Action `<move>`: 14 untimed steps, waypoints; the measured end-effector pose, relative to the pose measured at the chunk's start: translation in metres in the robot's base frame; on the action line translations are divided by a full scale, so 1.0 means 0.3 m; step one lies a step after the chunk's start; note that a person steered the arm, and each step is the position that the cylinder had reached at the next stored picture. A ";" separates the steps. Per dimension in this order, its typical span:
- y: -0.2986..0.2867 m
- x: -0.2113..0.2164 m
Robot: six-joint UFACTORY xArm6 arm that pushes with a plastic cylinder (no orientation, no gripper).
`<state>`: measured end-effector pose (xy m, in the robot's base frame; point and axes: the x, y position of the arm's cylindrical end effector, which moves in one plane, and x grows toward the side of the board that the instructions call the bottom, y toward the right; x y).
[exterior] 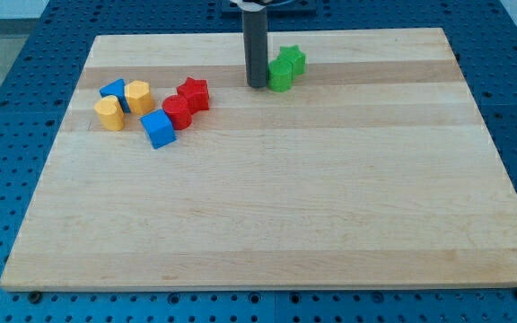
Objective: Move blue cube towards bottom center
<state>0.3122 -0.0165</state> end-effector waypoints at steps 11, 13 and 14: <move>-0.792 0.063; -0.687 0.128; -0.597 0.139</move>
<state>0.3540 -0.1955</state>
